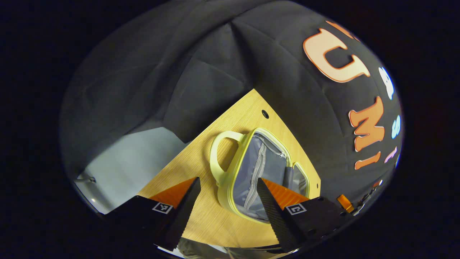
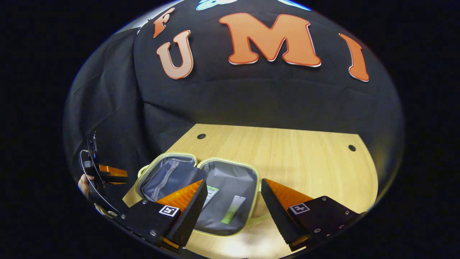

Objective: First open the suitcase, pack the skin care products into it, and then close the suitcase.

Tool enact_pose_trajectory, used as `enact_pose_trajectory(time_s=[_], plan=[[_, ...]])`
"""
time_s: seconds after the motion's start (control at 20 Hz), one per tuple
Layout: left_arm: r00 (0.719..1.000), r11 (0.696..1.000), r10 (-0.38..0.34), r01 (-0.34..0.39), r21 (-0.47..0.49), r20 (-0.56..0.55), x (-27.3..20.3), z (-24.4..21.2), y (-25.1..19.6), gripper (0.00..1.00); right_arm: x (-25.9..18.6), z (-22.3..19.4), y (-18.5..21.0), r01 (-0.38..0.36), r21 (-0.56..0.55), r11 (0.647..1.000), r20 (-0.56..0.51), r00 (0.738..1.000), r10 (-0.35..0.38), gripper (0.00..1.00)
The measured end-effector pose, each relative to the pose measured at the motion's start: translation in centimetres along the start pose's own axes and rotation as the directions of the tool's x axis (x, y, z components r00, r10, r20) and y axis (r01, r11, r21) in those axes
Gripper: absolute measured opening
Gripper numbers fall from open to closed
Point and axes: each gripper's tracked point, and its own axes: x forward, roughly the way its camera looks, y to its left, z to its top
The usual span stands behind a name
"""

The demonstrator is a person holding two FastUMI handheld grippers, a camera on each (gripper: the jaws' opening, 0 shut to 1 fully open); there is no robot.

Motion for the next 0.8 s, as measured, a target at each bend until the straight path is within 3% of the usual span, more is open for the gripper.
enact_pose_trajectory(time_s=[0.25,0.5,0.55,0.6,0.65,0.7,0.8], plan=[[0.998,0.994,-0.023,0.017,-0.11,-0.054,5.3,0.9,2.4,0.98,-3.1,-1.6,-4.0,0.095,0.057,0.994,0.003,0.995,-0.096,0.96],[0.996,0.981,-0.072,0.06,-0.187,-0.057,8.4,1.4,1.6,0.93,-5.4,-2.4,-8.5,0.174,0.149,0.973,-0.018,0.985,-0.173,0.96],[0.995,0.981,-0.076,0.064,-0.183,-0.058,9.0,1.3,1.4,0.75,-5.7,-2.4,-9.0,0.187,0.156,0.97,-0.02,0.982,-0.186,0.96],[0.996,0.981,-0.068,0.056,-0.184,-0.06,8.8,1.5,1.3,0.74,-5.9,-2.2,-9.5,0.195,0.166,0.967,-0.02,0.981,-0.194,0.96],[0.999,0.983,0.01,-0.019,-0.184,-0.05,10.3,1.3,2.4,0.58,-6.0,-2.1,-9.9,0.202,0.173,0.964,-0.018,0.979,-0.202,0.96],[0.999,0.984,0.009,-0.016,-0.179,-0.044,12.8,1.5,1.9,0.42,-6.2,-1.8,-10.3,0.209,0.183,0.961,-0.011,0.978,-0.21,0.96],[1.0,0.989,-0.008,0.005,-0.148,-0.017,9.4,2.1,0.9,0.1,-6.6,-1.5,-10.5,0.212,0.197,0.957,-0.003,0.976,-0.216,0.96]])
